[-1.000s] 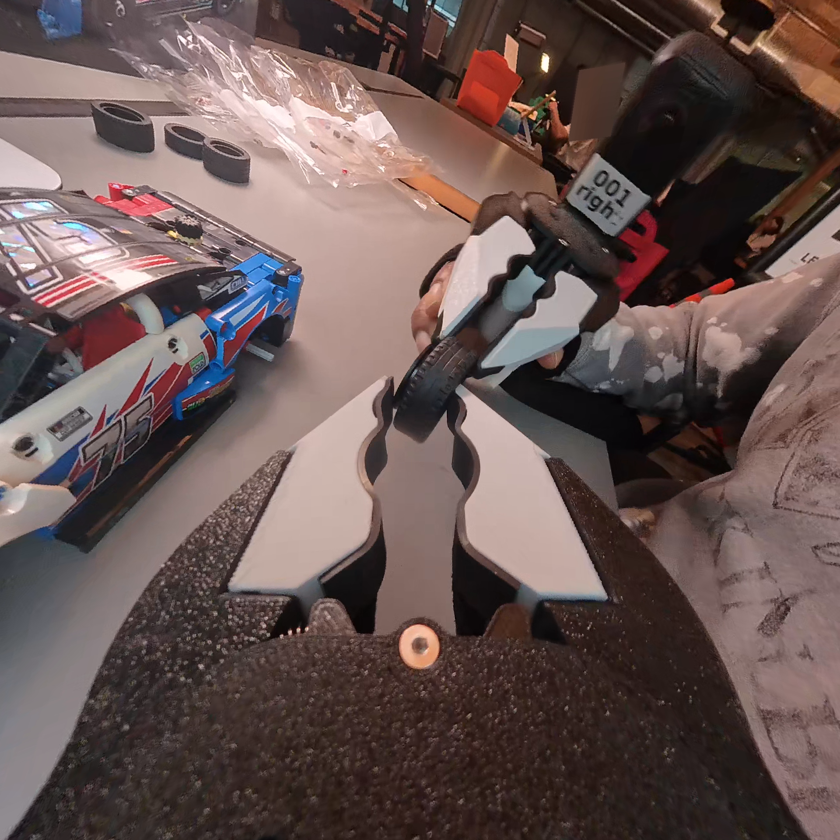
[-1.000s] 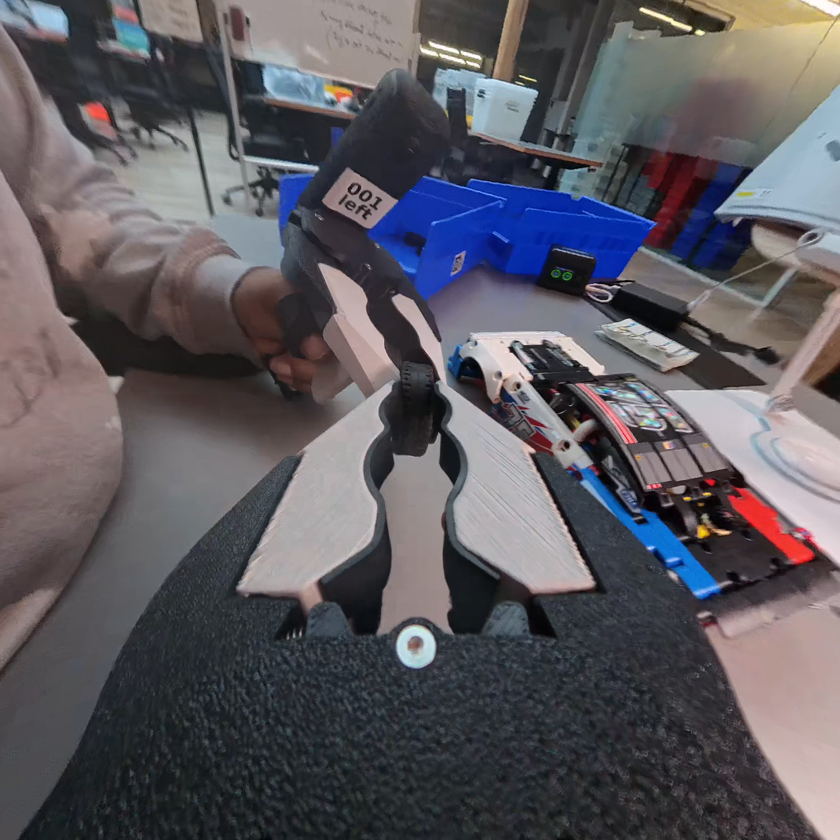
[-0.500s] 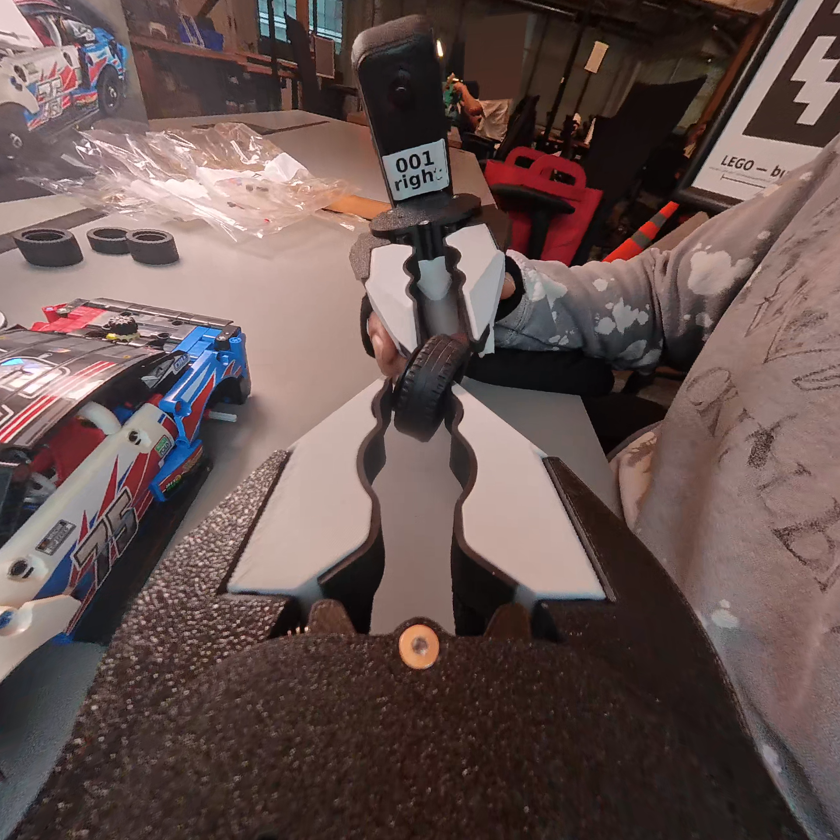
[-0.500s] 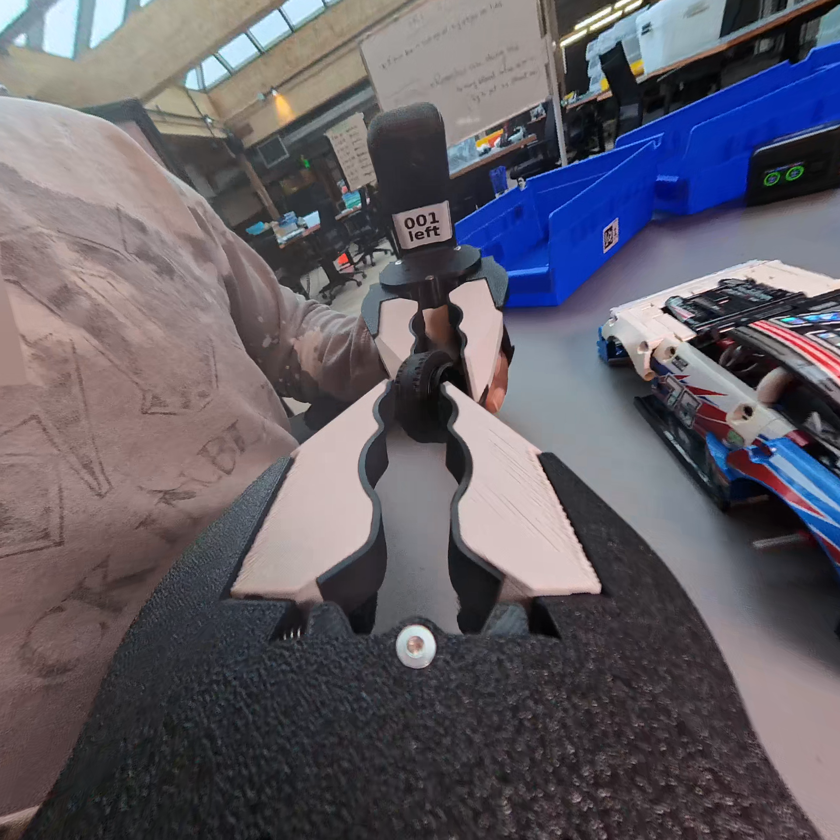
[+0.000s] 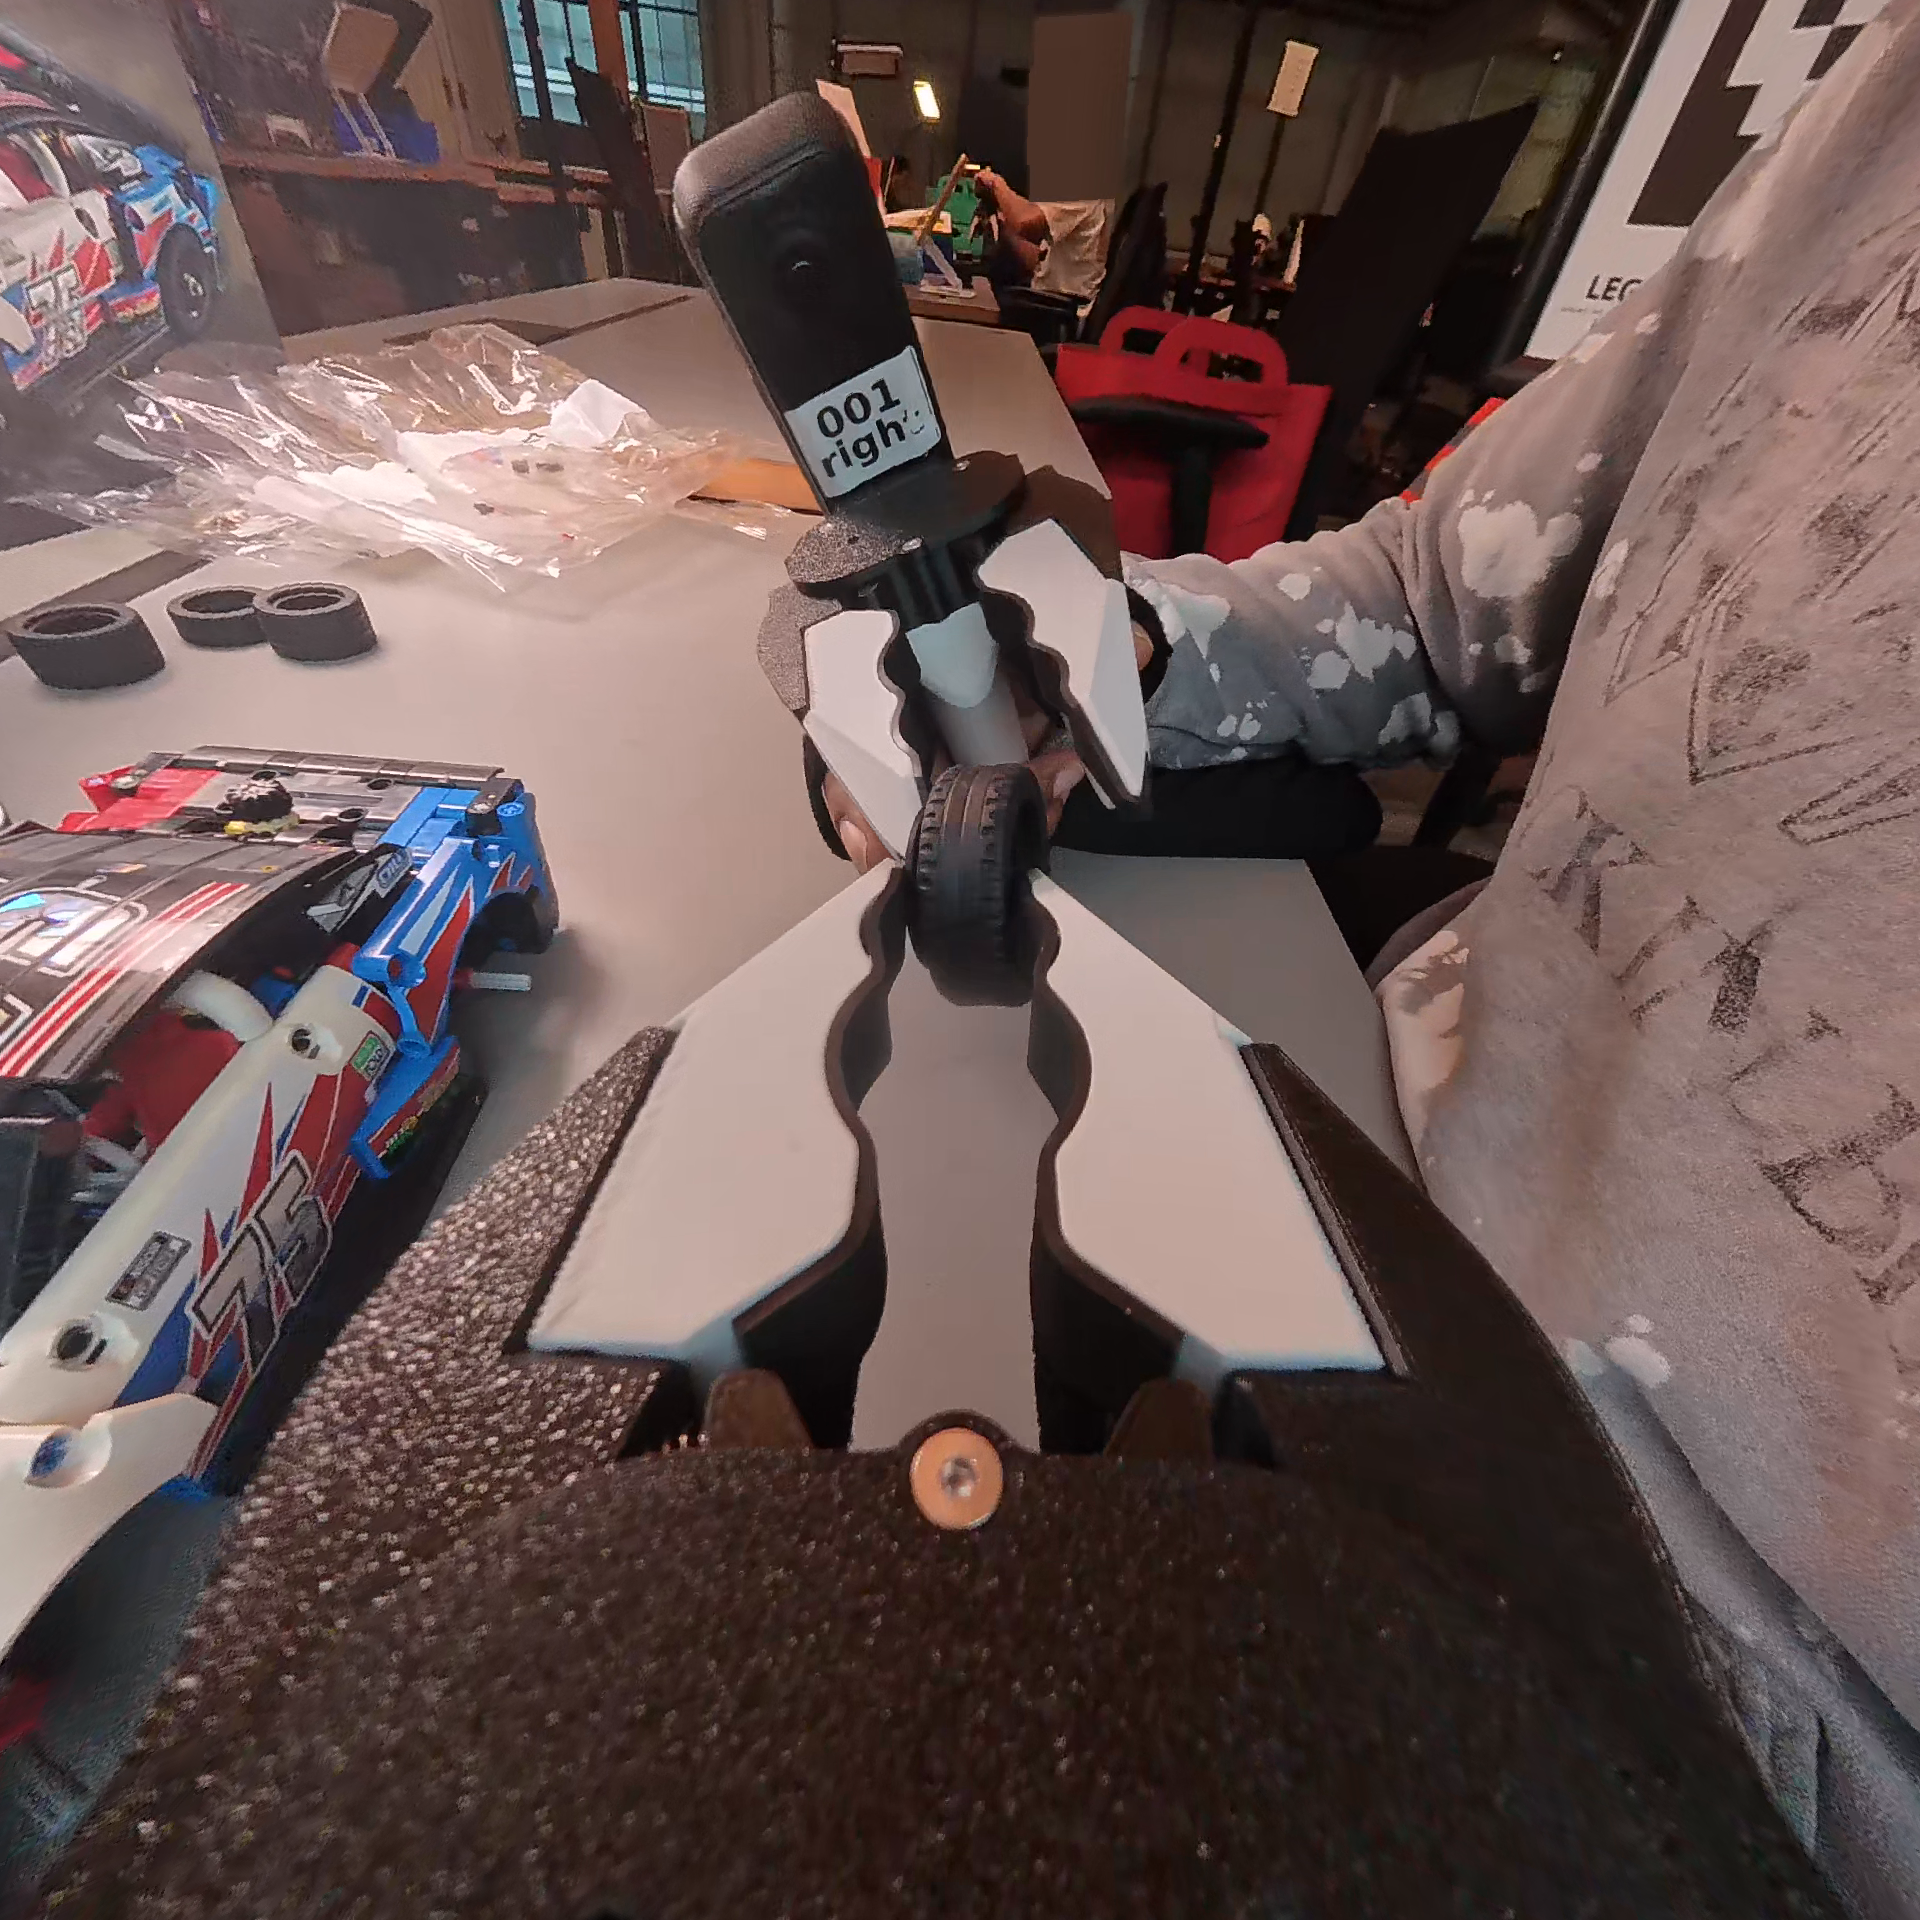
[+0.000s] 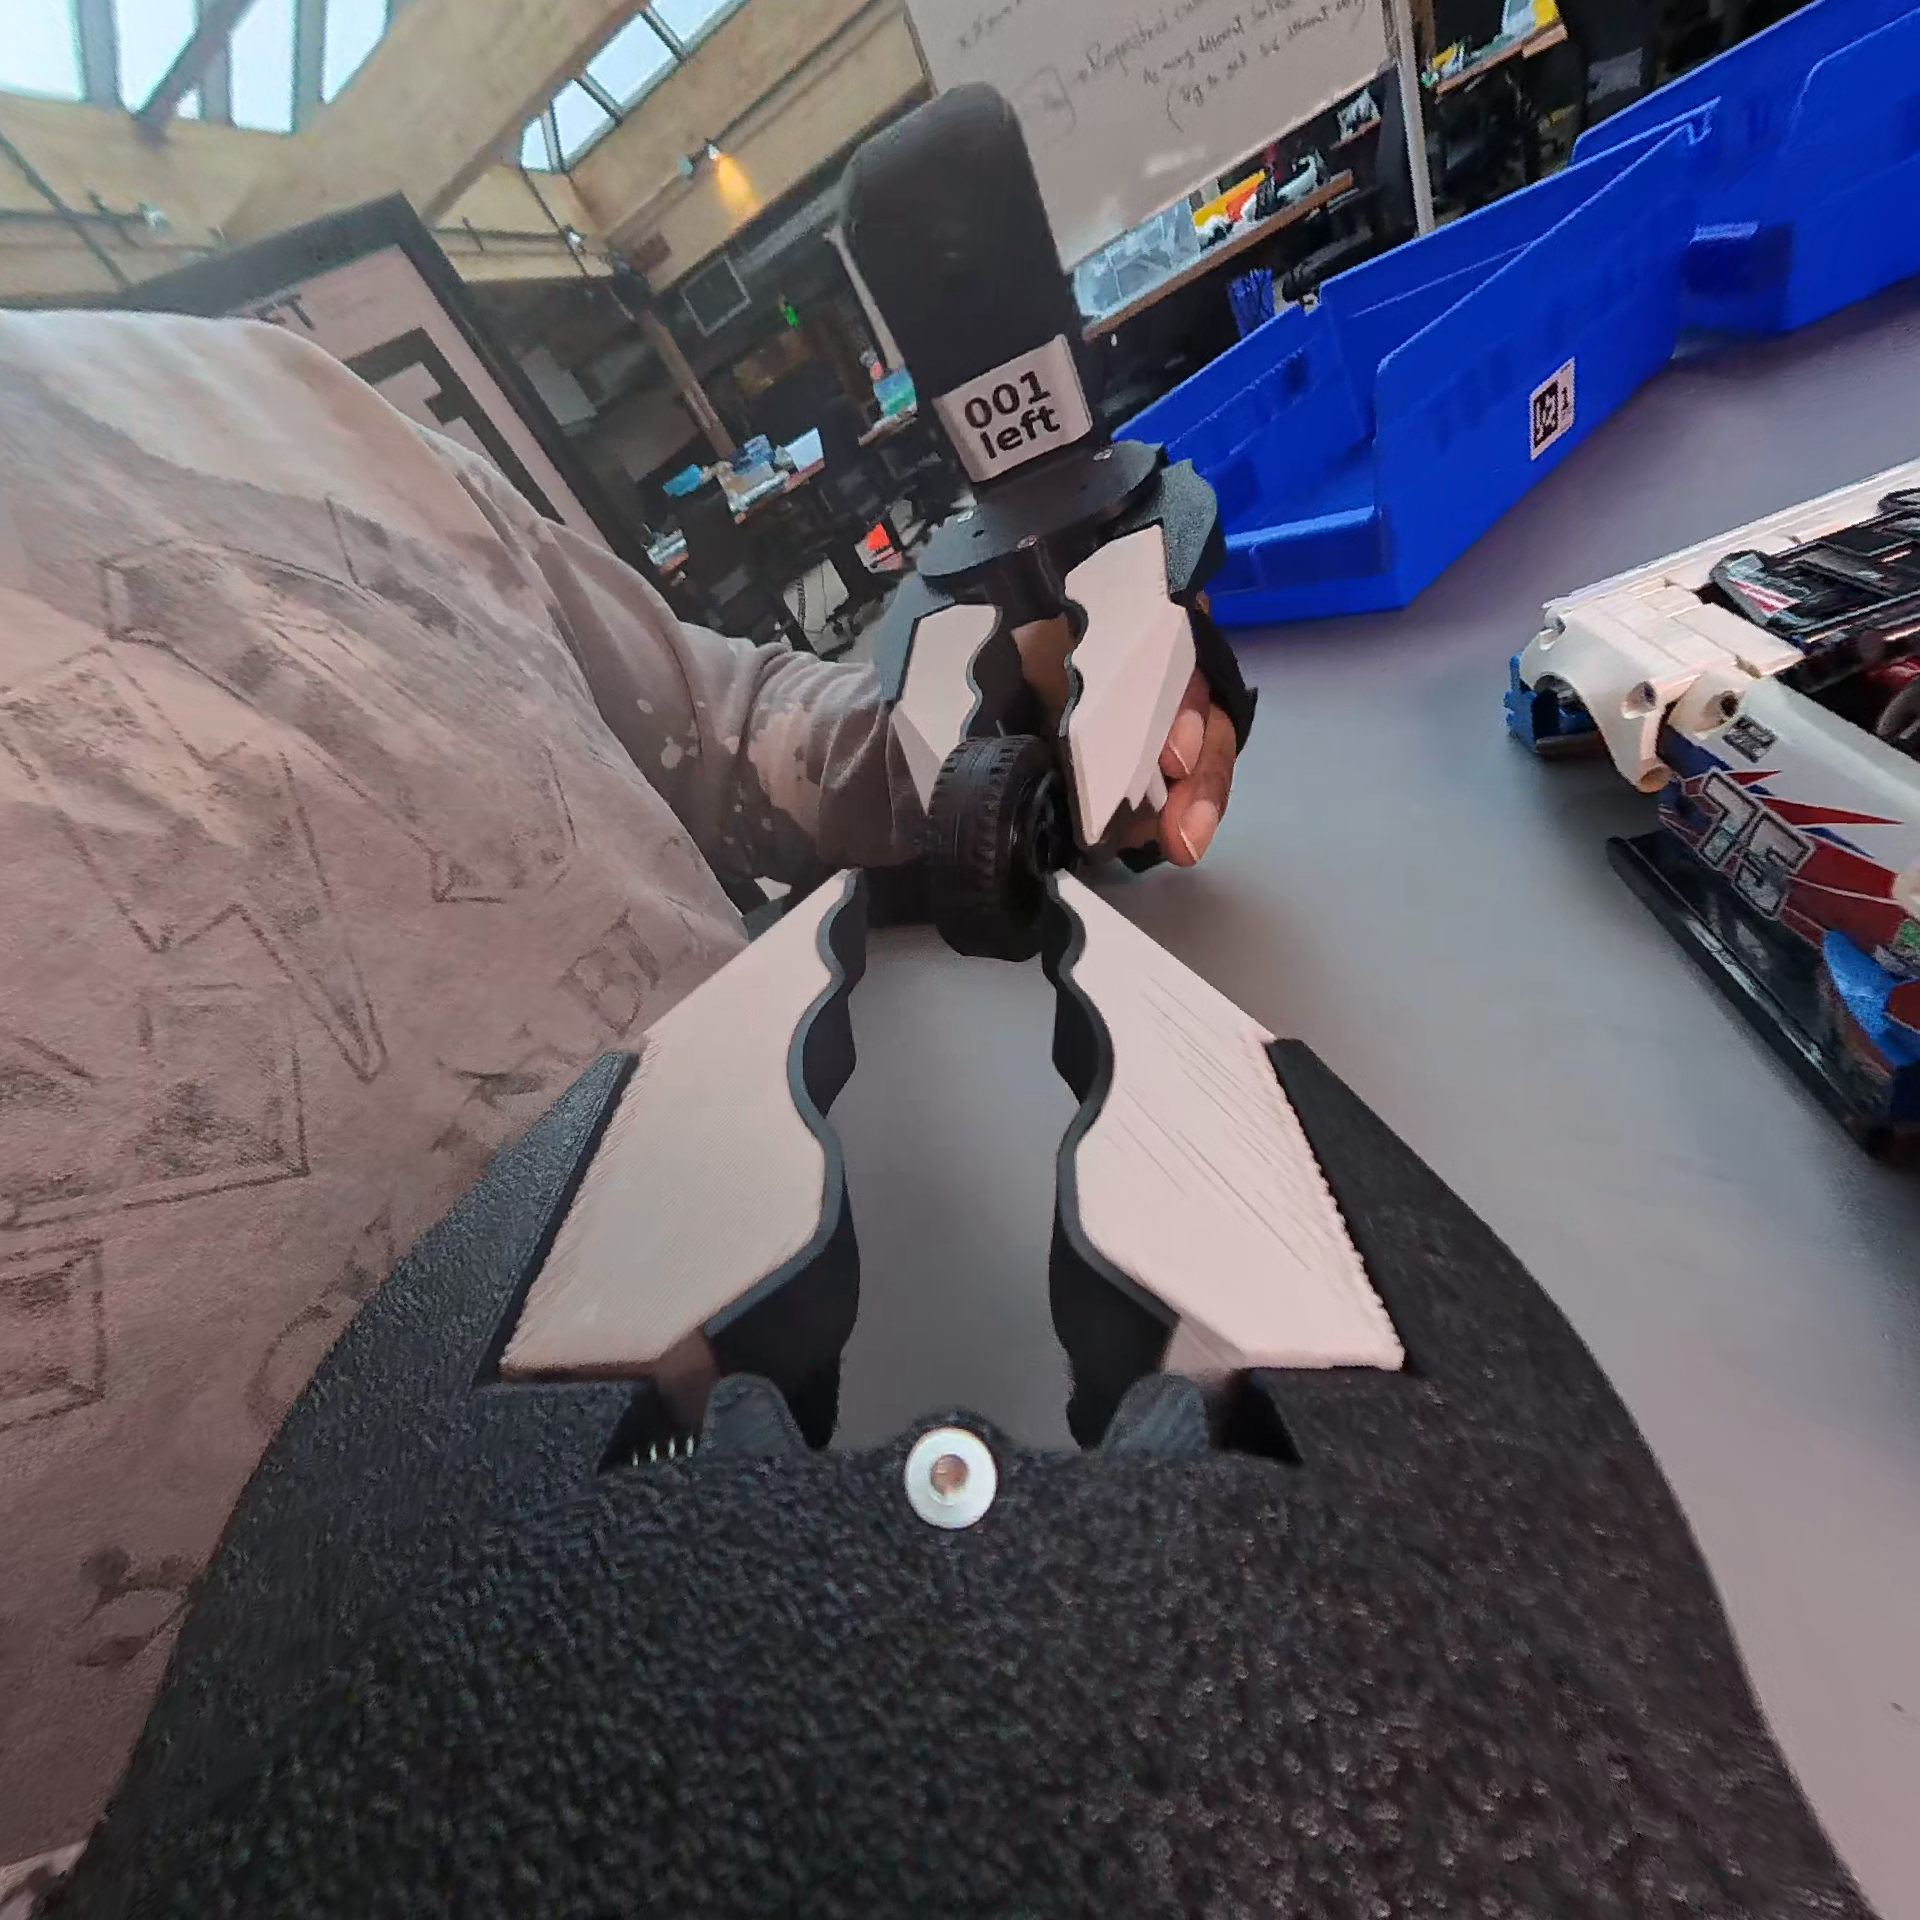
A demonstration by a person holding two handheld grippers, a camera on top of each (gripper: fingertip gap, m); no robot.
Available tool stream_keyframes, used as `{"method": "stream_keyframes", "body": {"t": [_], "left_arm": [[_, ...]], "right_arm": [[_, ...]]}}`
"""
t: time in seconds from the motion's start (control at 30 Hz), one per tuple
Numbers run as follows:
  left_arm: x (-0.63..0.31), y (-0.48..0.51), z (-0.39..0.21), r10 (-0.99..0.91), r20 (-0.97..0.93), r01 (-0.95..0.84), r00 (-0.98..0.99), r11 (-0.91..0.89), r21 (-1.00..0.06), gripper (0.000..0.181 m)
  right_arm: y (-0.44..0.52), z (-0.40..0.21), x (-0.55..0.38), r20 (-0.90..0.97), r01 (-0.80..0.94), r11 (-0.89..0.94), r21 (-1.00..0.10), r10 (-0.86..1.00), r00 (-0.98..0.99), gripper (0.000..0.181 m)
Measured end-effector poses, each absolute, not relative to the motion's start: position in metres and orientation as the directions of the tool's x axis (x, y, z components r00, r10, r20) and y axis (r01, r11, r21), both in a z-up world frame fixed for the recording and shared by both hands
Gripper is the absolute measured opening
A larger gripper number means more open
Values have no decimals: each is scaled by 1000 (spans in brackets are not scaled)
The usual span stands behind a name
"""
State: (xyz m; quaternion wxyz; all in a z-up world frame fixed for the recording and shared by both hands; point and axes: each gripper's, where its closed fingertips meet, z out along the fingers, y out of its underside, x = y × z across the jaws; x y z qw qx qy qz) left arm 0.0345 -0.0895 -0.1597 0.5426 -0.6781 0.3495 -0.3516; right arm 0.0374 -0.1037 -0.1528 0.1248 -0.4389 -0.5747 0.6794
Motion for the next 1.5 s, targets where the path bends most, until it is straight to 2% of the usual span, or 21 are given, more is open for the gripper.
{"method": "stream_keyframes", "body": {"t": [0.07,0.17,0.23,0.33,0.43,0.57,0.67,0.77,0.9,1.0,1.1,1.2,1.27,1.33,1.4,1.5], "left_arm": [[34,-88,-160,-855,128,-64,502,-185,-981,19],[36,-85,-163,-850,159,-53,503,-214,-976,20],[36,-83,-164,-843,171,-43,510,-224,-974,21],[31,-79,-156,-825,219,23,521,-243,-970,22],[16,-67,-151,-766,251,84,591,-251,-964,35],[-7,-57,-139,-699,392,260,598,-294,-920,40],[-12,-52,-137,-663,514,376,544,-355,-856,38],[-6,-51,-138,-636,626,459,451,-436,-774,38],[7,-47,-137,-597,719,532,354,-504,-680,37],[9,-38,-150,-533,754,541,383,-532,-651,38],[1,-34,-158,-494,758,552,426,-523,-650,24],[0,-34,-162,-481,771,547,418,-544,-636,23],[-2,-34,-167,-482,748,516,456,-542,-664,17],[-9,-35,-168,-511,691,455,511,-522,-722,11],[-7,-39,-167,-548,646,393,532,-516,-761,10],[4,-43,-166,-580,606,340,545,-507,-792,10]], "right_arm": [[-103,-153,36,-435,325,-296,-898,698,-569,33],[-99,-166,30,-349,323,-201,-925,788,-507,20],[-98,-169,27,-307,318,-164,-934,825,-475,19],[-93,-160,24,-297,267,-189,-945,837,-460,19],[-82,-150,21,-280,210,-206,-956,860,-427,19],[-47,-138,20,-245,108,-223,-969,928,-281,19],[-29,-138,18,-140,68,-131,-989,978,-154,19],[-15,-144,15,85,90,84,-992,996,3,19],[-12,-160,6,499,252,461,-851,859,113,19],[-22,-165,-3,682,317,624,-714,723,111,19],[-25,-168,-7,796,360,724,-588,597,100,20],[-27,-171,-7,793,362,723,-589,604,85,19],[-28,-177,-7,734,344,677,-650,677,53,23],[-35,-188,-3,540,308,527,-792,840,-51,22],[-45,-181,2,275,245,301,-922,952,-136,23],[-37,-167,6,101,192,126,-973,986,-135,16]]}}
